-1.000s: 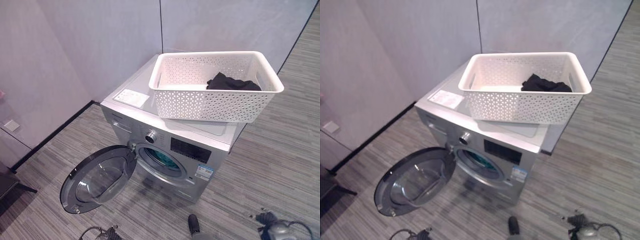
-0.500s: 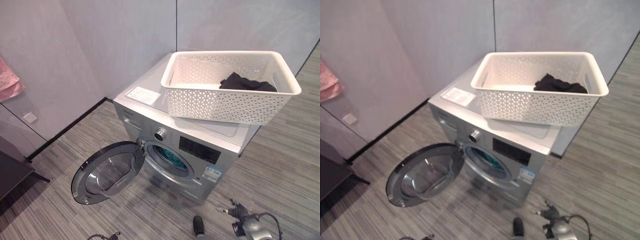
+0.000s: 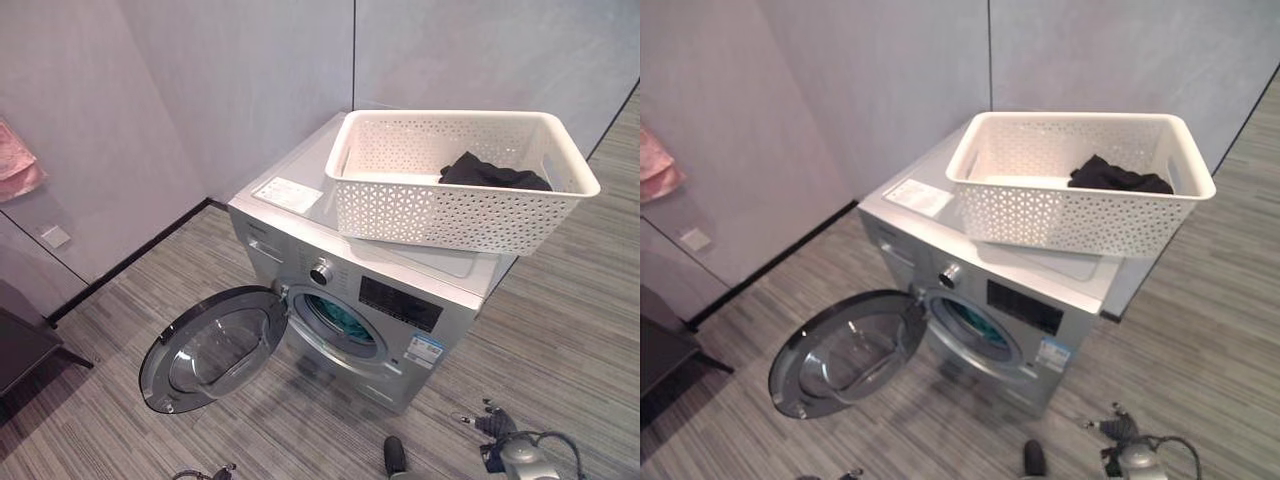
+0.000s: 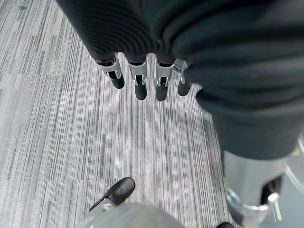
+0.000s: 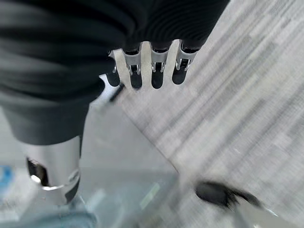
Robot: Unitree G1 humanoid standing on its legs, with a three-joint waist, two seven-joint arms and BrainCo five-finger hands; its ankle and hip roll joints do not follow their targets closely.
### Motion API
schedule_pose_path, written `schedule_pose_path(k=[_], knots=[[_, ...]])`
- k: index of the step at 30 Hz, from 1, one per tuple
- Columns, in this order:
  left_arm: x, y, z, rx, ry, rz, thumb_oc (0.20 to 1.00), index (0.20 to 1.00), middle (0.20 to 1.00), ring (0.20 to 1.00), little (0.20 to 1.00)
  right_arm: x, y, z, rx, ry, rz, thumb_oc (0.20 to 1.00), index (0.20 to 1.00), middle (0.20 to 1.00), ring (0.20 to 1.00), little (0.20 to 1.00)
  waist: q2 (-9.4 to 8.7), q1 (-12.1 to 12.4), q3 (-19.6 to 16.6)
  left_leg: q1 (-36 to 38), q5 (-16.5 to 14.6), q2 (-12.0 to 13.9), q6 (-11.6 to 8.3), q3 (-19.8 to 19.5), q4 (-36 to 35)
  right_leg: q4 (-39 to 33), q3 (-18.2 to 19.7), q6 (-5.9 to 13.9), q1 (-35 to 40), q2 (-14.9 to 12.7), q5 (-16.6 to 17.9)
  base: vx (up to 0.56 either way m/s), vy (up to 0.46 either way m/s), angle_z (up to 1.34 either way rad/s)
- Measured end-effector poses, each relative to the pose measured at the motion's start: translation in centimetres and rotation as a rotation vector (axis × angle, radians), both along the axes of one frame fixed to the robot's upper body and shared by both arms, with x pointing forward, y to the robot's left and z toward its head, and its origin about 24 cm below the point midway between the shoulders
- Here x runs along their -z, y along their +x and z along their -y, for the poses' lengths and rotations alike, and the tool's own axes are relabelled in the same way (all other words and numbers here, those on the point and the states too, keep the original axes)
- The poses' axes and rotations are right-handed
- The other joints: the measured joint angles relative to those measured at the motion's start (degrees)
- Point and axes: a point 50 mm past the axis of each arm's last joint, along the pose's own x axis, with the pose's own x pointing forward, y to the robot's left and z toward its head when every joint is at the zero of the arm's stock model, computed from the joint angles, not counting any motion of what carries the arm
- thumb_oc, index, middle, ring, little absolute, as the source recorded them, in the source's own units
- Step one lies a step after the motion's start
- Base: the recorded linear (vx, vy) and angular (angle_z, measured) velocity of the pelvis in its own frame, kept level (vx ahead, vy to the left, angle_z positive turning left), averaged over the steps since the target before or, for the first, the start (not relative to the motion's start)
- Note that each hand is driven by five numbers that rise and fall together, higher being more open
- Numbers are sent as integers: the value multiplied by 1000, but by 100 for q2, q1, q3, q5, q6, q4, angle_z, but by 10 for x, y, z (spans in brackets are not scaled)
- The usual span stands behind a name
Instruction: Grab the laundry basket,head to the washer,open it,put in the laundry and shut it.
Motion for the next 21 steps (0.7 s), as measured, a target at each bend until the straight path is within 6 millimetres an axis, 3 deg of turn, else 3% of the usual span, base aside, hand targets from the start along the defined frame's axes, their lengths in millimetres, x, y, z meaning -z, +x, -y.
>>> schedule_pose_path(k=[7,15,17,21], knots=[[1,-5,0,-12,-2,-12,1000,1000,1000,1000,1000,-44,8,45,85,-169,149,1000,1000,1000,1000,1000,82,-25,-31,63,13,-12,-22,91,-75,0,124,16,-76,33,11,1,10,-8],[1,0,3,-12,-13,1,1000,1000,1000,1000,1000,-97,32,52,42,-305,374,1000,1000,1000,1000,1000,99,-278,-8,69,-4,-35,-3,210,-85,0,232,38,-108,43,27,14,9,-7],[1,1,6,-15,-21,7,1000,1000,1000,1000,1000,-121,35,64,71,-397,455,1000,1000,1000,1000,1000,124,-307,-2,74,-7,-50,2,234,-84,0,265,46,-114,40,31,16,19,-6],[1,0,8,-16,-26,2,1000,1000,1000,1000,1000,-142,36,79,82,-483,479,1000,1000,1000,1000,1000,126,-307,0,73,-7,-60,1,260,-84,0,285,54,-146,41,35,2,7,-3]])
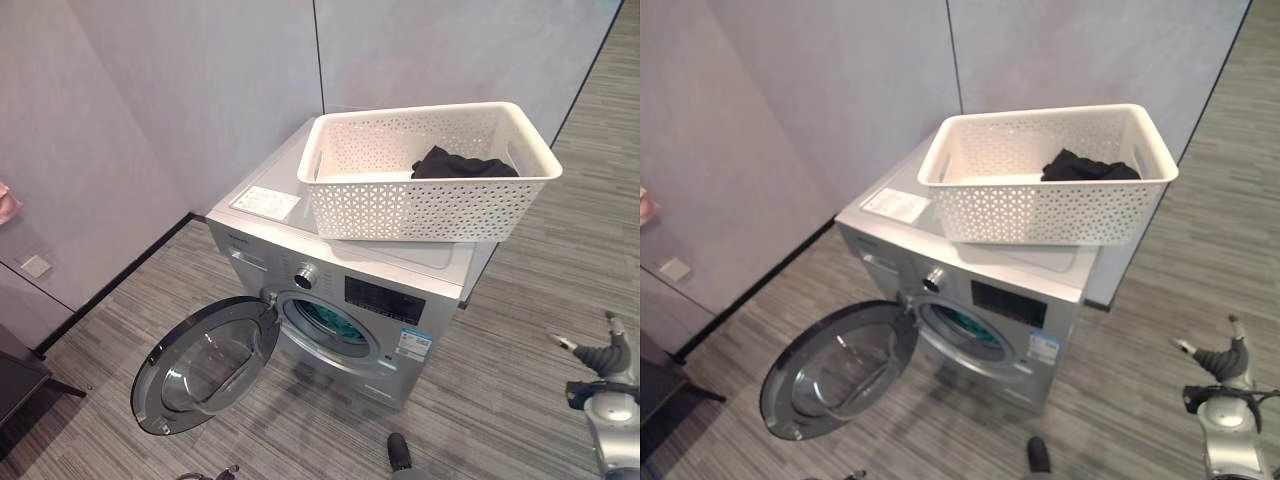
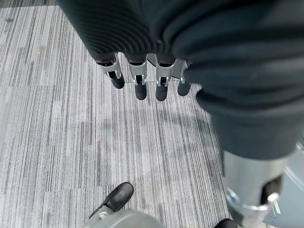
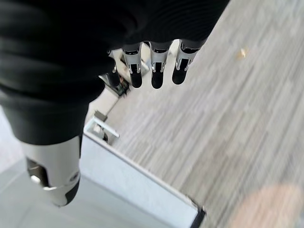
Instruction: Grab the laundry basket,head to the washer,open it,put in the laundry and shut it.
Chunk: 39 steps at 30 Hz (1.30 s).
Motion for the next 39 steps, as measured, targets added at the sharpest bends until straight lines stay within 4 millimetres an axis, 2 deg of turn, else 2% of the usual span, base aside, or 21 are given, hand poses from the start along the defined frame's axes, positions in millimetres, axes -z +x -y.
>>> schedule_pose_path(k=[5,10,12,16,19,20,23,24,28,32,33,36,37,39], knots=[[0,-1,0,-1,-3,-3,1000,1000,1000,1000,1000,-20,8,5,-17,-53,44,1000,1000,1000,1000,1000,-4,1,2,-3,1,-2,-1,57,0,0,50,10,-47,18,15,3,6,-5],[0,-2,2,0,-12,-4,1000,1000,1000,1000,1000,-60,19,-1,-46,-125,219,1000,1000,1000,1000,1000,15,7,7,-31,-3,-4,4,50,-1,0,53,11,-48,15,15,3,1,1],[1,-3,3,0,-14,-6,1000,1000,1000,1000,1000,-82,20,-3,-50,-190,299,1000,1000,1000,1000,1000,32,9,10,-48,-2,-5,2,31,-1,0,36,11,-54,6,15,9,5,4],[0,0,7,14,-24,9,1000,1000,1000,1000,1000,-113,21,-2,-59,-304,363,1000,1000,1000,1000,1000,38,26,9,-71,1,-9,0,-3,1,0,6,15,-54,-12,12,-4,6,4],[0,2,11,31,-35,21,1000,1000,1000,1000,1000,-147,27,0,-66,-404,428,1000,1000,1000,1000,1000,57,32,11,-76,4,-11,-4,-19,1,0,-4,43,-52,-17,25,-1,2,1],[0,2,13,54,-33,20,1000,1000,1000,1000,1000,-168,32,-3,-81,-448,495,1000,1000,1000,1000,1000,63,27,14,-76,6,0,-5,-27,1,0,-12,43,-50,-7,25,-6,0,3],[0,3,15,65,-37,21,1000,1000,1000,1000,1000,-191,36,-9,-99,-491,564,1000,1000,1000,1000,1000,103,65,12,-83,8,-3,-7,-43,1,0,-23,43,-46,-17,25,-2,0,1],[0,5,15,72,-35,24,1000,1000,1000,1000,1000,-205,37,-10,-99,-515,607,1000,1000,1000,1000,1000,122,64,5,-81,8,-1,-7,-55,1,0,-30,45,-39,-15,23,-6,-9,4],[0,5,16,93,-34,21,1000,1000,1000,1000,1000,-228,37,-14,-110,-577,657,1000,1000,1000,1000,1000,129,159,6,-85,15,5,-19,-75,2,0,-51,43,-33,-16,21,-2,-6,2],[0,4,16,102,-34,16,1000,1000,1000,1000,1000,-270,32,-26,-150,-687,741,1000,1000,1000,1000,1000,143,173,16,-90,20,9,-28,-99,2,1,-94,42,-19,-25,18,-3,-5,2],[1,4,17,112,-39,10,1000,1000,1000,1000,1000,-288,32,-31,-170,-732,763,1000,1000,1000,1000,1000,148,168,17,-90,20,5,-28,-97,1,1,-94,42,-20,-31,16,0,0,0],[1,5,18,139,-46,4,1000,1000,1000,1000,1000,-318,35,-46,-247,-833,756,1000,1000,1000,1000,1000,128,170,25,-86,21,10,-28,-95,2,1,-96,41,-14,-24,16,-25,-8,-3],[1,5,20,190,-47,-8,1000,1000,1000,1000,1000,-339,58,-58,-334,-816,722,1000,1000,1000,1000,1000,90,155,44,-76,24,-8,-35,-56,17,19,-90,46,-18,-25,41,-42,-8,-1],[-1,13,18,204,-44,14,1000,1000,1000,1000,1000,-350,63,-48,-320,-806,640,1000,1000,1000,1000,1000,-11,251,60,-88,46,2,-68,-91,10,1,-100,36,-11,-29,34,-9,-5,4]])
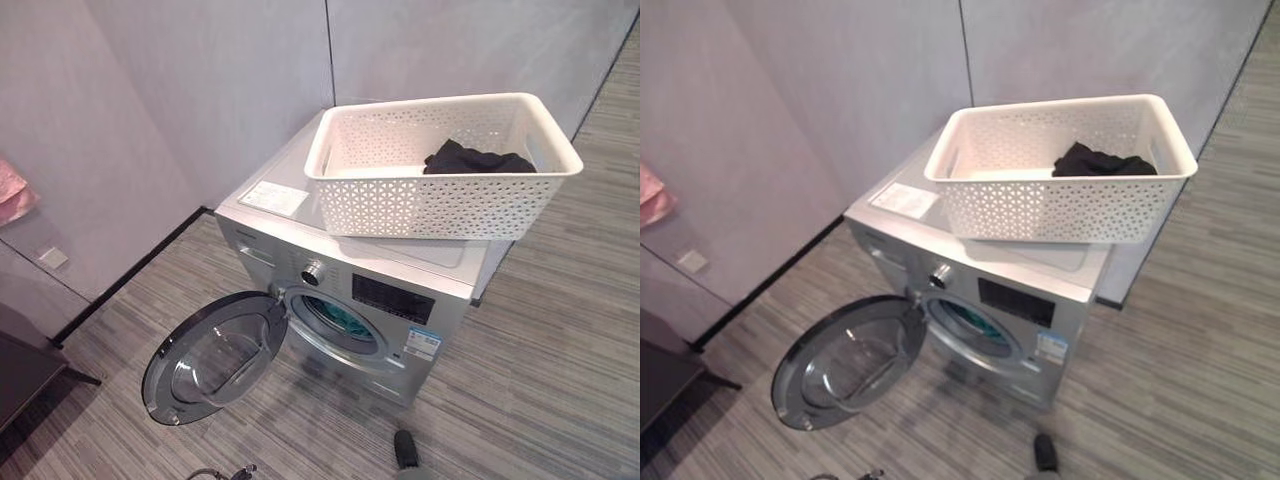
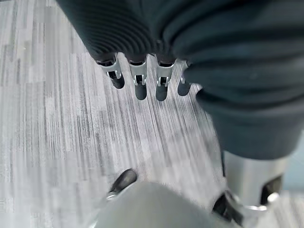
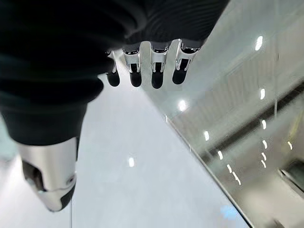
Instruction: Grab the laundry basket,head to the washer,open it,put in the laundry and shut it.
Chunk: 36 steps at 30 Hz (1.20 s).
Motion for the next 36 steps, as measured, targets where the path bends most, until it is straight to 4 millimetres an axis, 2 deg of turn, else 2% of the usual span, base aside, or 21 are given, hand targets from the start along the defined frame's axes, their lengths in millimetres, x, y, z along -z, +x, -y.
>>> schedule_pose_path(k=[2,3,6,8,13,18,23,30,33,36], knots=[[-2,7,-1,7,-3,25,1000,1000,1000,1000,1000,0,9,0,-8,9,-52,1000,1000,1000,1000,1000,-97,64,43,5,11,17,-15,3,6,0,-2,-17,1,17,13,-11,-7,-2],[-2,8,-2,7,-4,23,1000,1000,1000,1000,1000,3,26,-1,7,-2,-179,1000,1000,1000,1000,1000,-166,61,75,-1,13,19,-17,3,16,2,0,-23,-3,19,14,0,0,0],[-3,9,-2,4,-11,23,1000,1000,1000,1000,1000,24,46,5,37,10,-397,1000,1000,1000,1000,1000,-293,85,98,-28,42,44,-18,-36,16,4,-54,-44,-13,16,26,-8,-13,9],[-2,9,-2,16,-15,13,1000,1000,1000,1000,1000,36,53,9,65,10,-508,1000,1000,1000,1000,1000,-299,76,79,-65,41,50,-16,-141,18,1,-100,-36,-10,10,8,6,-6,16],[-2,5,-3,10,-23,-3,1000,1000,1000,1000,1000,50,62,9,55,43,-611,1000,1000,1000,1000,1000,-270,83,63,-107,45,66,-13,-171,29,1,-185,-46,-12,-1,4,3,-10,8],[-1,4,-3,-12,-36,-10,1000,1000,1000,1000,1000,73,78,-4,18,10,-766,1000,1000,1000,1000,1000,-265,90,63,-109,45,69,-13,-169,27,0,-191,-49,-12,3,4,-1,-1,1],[-1,3,-5,-30,-38,-12,1000,1000,1000,1000,1000,87,86,-11,2,-16,-858,1000,1000,1000,1000,1000,-260,135,62,-111,45,77,-13,-165,33,0,-185,-47,-21,13,-12,0,0,0],[0,-4,-9,-111,-49,-18,1000,1000,1000,1000,1000,82,90,-15,9,-38,-880,1000,1000,1000,1000,1000,-237,223,37,-257,43,108,-12,-269,69,0,-256,-88,-58,19,-36,1,-18,6],[0,-10,-16,-178,-49,-18,1000,1000,1000,1000,1000,64,90,-9,61,-21,-848,1000,1000,1000,1000,1000,-270,315,-25,-511,84,137,-80,-336,114,4,-363,-100,-241,21,2,13,-23,14],[0,-16,-19,-258,-58,-21,1000,1000,1000,1000,1000,64,93,-11,76,-51,-868,1000,1000,1000,1000,1000,-307,422,-24,-525,108,202,-119,-356,110,25,-396,-154,-257,77,9,20,-14,6]])
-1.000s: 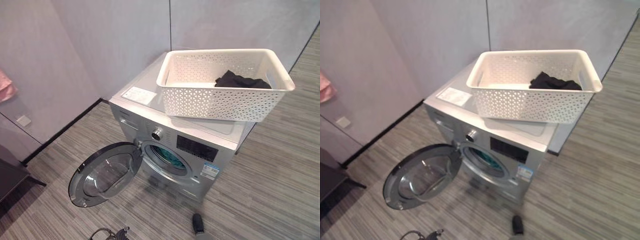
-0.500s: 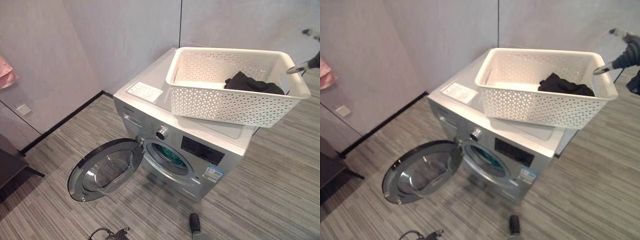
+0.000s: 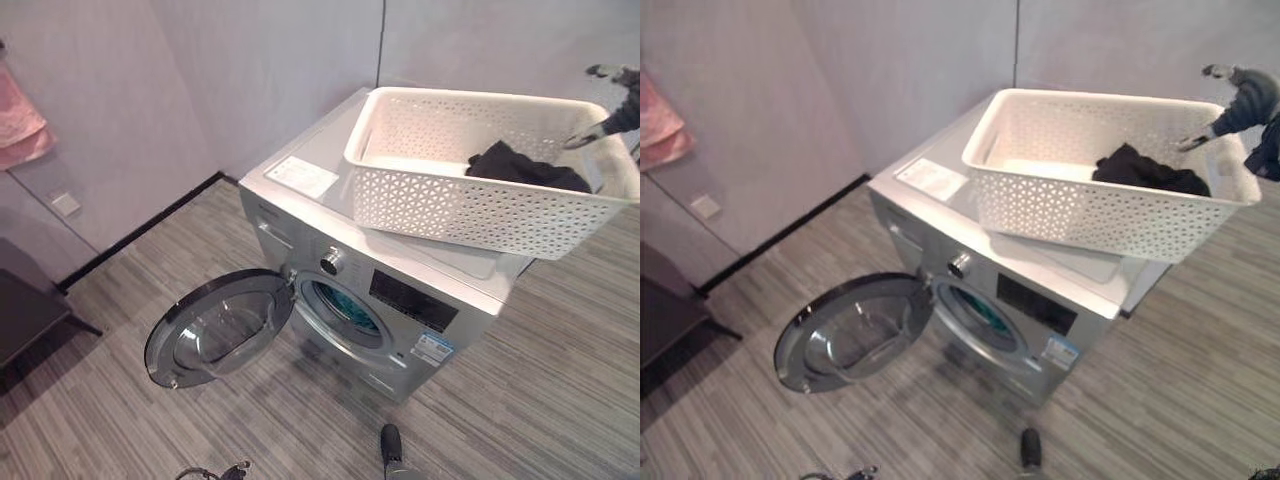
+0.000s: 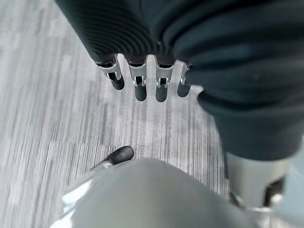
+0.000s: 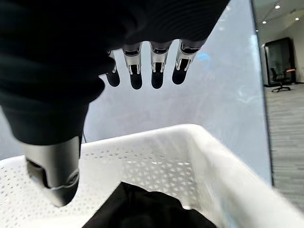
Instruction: Grab the laundry basket,head to the washer,open it,put in the laundry and shut it.
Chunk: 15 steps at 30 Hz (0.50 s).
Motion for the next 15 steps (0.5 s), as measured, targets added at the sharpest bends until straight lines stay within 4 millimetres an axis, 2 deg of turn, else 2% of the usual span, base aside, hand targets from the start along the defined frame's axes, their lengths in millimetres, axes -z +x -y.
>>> schedule_pose_path(k=[3,5,7,15], knots=[[1,-8,-5,-104,-12,-21,1000,1000,1000,1000,1000,6,2,0,3,-11,-43,1000,1000,1000,1000,1000,-10,-1,3,-88,15,27,-26,-120,1,11,-106,-1,-4,1,-35,23,-16,15],[2,-20,-13,-221,-8,-58,1000,1000,1000,1000,1000,19,7,4,29,15,-93,1000,1000,1000,1000,1000,-34,19,-3,-92,24,60,-41,-143,0,8,-142,-12,-5,27,-46,28,-23,10],[3,-25,-16,-253,-7,-73,1000,1000,1000,1000,1000,23,8,4,32,7,-121,1000,1000,1000,1000,1000,-35,89,-1,-158,33,74,-55,-170,15,21,-154,-15,-18,35,-49,21,-23,6],[3,-32,-22,-303,-5,-99,1000,1000,1000,1000,1000,35,10,-3,5,-29,-228,1000,1000,1000,1000,1000,-64,85,15,-374,61,113,-103,-361,90,23,-298,-33,-85,42,-57,22,-14,10]])
